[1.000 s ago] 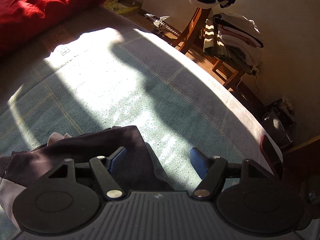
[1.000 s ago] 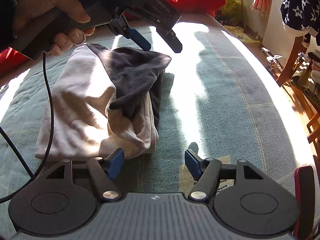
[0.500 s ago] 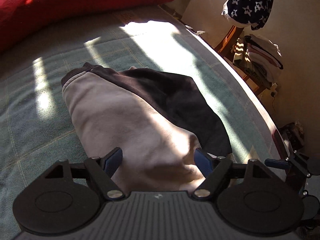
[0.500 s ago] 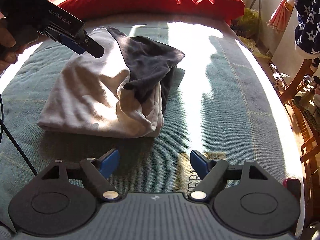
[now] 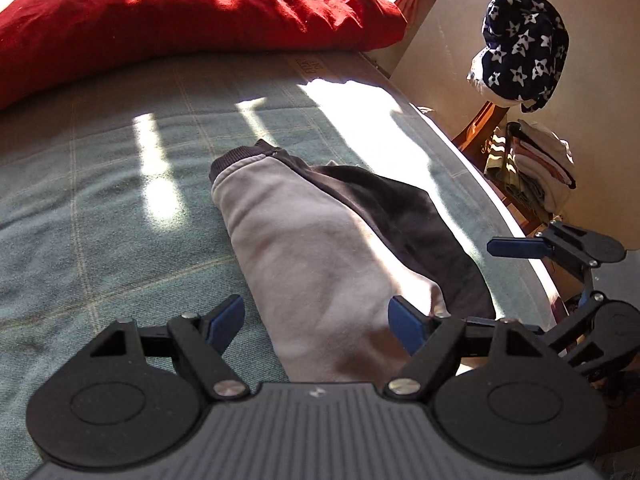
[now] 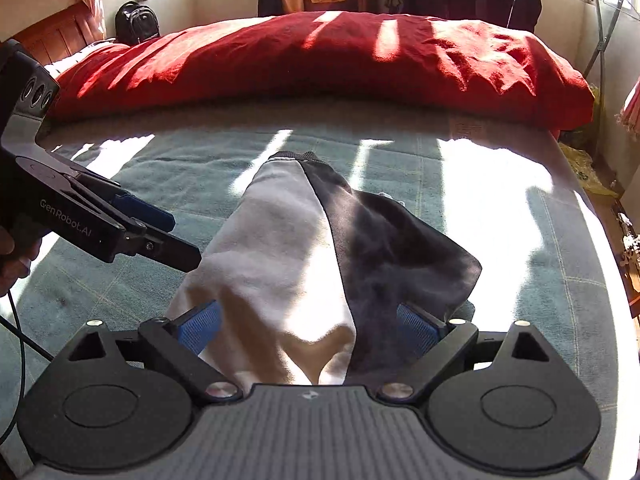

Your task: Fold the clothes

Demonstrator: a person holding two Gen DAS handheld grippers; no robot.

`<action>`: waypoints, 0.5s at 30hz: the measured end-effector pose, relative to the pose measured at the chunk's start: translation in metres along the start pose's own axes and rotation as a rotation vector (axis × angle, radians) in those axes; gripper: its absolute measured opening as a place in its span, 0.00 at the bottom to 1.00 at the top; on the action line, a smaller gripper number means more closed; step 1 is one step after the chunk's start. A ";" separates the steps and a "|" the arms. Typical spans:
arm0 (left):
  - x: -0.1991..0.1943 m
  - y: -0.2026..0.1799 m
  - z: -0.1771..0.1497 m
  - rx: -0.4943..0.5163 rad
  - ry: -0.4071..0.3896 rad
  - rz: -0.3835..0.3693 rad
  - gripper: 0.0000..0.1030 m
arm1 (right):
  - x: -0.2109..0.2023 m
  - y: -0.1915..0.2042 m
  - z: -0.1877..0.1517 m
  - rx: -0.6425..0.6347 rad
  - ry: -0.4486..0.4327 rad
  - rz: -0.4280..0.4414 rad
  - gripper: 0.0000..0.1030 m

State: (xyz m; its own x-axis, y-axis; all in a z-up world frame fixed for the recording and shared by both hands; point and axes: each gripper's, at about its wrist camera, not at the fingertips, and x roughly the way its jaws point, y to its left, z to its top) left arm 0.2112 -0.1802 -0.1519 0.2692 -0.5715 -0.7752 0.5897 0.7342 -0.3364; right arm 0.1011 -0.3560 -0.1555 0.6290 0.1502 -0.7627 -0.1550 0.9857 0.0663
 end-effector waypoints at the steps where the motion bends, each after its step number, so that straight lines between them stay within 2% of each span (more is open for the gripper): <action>1: 0.002 0.002 0.005 0.003 -0.013 -0.009 0.76 | 0.002 -0.002 0.000 -0.004 0.002 -0.008 0.95; 4: 0.013 -0.001 0.024 0.033 -0.051 -0.065 0.76 | 0.005 -0.010 -0.005 0.015 0.020 -0.021 0.96; 8: 0.049 -0.017 0.043 0.135 -0.067 -0.138 0.76 | 0.010 -0.021 -0.014 0.044 0.048 -0.041 0.96; 9: 0.059 -0.016 0.045 0.155 -0.048 -0.121 0.76 | 0.011 -0.023 -0.016 0.051 0.055 -0.046 0.96; 11: 0.078 -0.005 0.041 0.186 0.003 -0.018 0.76 | 0.014 -0.029 -0.021 0.065 0.069 -0.055 0.96; 12: 0.086 0.005 0.036 0.195 0.034 0.028 0.71 | 0.015 -0.031 -0.023 0.073 0.076 -0.060 0.96; 13: 0.089 0.017 0.031 0.188 0.039 0.031 0.71 | 0.016 -0.034 -0.025 0.080 0.083 -0.065 0.96; 15: 0.082 0.030 0.028 0.155 0.012 -0.011 0.71 | 0.016 -0.040 -0.027 0.095 0.078 -0.074 0.96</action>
State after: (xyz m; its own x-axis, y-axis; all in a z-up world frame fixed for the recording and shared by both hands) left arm 0.2727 -0.2152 -0.2111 0.2532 -0.5738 -0.7789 0.7030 0.6623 -0.2593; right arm 0.0974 -0.3953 -0.1878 0.5748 0.0739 -0.8150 -0.0349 0.9972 0.0659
